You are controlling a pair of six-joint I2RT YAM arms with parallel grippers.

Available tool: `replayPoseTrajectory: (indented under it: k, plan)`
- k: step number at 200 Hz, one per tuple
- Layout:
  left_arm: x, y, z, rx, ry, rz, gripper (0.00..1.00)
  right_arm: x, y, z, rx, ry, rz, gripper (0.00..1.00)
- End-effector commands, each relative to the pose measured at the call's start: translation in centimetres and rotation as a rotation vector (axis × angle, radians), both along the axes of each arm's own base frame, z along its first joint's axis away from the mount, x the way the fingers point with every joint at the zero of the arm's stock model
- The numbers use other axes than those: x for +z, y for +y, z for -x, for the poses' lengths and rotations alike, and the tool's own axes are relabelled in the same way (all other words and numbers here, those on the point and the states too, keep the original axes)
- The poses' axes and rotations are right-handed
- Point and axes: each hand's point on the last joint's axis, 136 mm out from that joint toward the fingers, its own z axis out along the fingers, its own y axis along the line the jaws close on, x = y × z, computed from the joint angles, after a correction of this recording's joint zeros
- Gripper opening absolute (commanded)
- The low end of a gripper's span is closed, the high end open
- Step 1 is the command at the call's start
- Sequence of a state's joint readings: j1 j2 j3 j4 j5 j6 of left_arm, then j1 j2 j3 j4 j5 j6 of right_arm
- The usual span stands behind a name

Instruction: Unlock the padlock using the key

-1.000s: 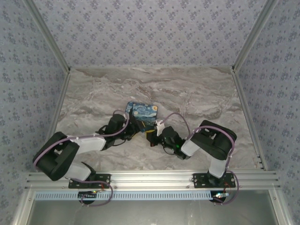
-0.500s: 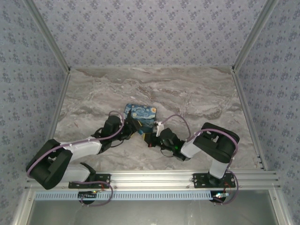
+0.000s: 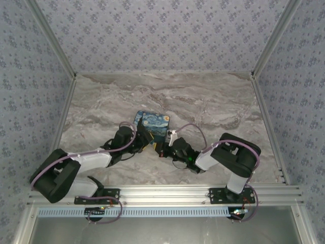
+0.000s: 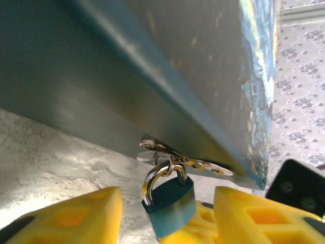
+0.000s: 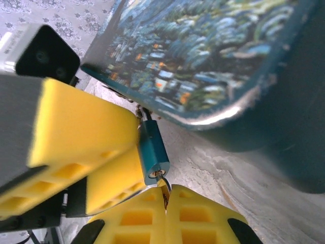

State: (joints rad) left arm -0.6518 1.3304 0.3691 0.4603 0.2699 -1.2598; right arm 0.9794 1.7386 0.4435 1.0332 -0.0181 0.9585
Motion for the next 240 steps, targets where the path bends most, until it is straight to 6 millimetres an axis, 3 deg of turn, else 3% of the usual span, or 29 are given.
replayPoseTrajectory:
  k: [1,21,43,110,159,178,201,240]
  plan:
    - [0.4,-1.0,-0.2,-0.012,-0.004,0.022,0.39,3.7,1.0,-0.7,-0.011,-0.026,-0.114,0.00]
    - [0.3,-1.2,-0.3,-0.003,-0.003,0.023,0.26,4.3,1.1,-0.7,-0.013,-0.025,-0.126,0.00]
    - [0.3,-1.1,-0.4,0.012,-0.011,0.019,0.22,4.7,0.8,-0.7,-0.025,-0.017,-0.133,0.00]
    - [0.8,-1.6,-0.9,0.032,-0.023,0.040,0.28,5.3,1.2,-0.7,-0.040,0.031,-0.190,0.00]
    - [0.9,-1.7,-1.0,0.044,-0.030,0.040,0.05,5.0,0.8,-0.7,-0.056,0.043,-0.181,0.01]
    - [1.0,-1.7,-1.1,0.049,-0.031,0.042,0.02,4.4,0.2,-0.4,-0.055,0.028,-0.109,0.08]
    - [1.1,-1.7,-1.1,0.057,-0.016,0.038,0.01,3.4,-1.1,0.3,-0.054,-0.012,0.049,0.28]
    - [1.1,-1.6,-1.0,0.074,0.025,0.038,0.00,3.1,-4.9,1.4,-0.036,-0.145,0.340,0.45]
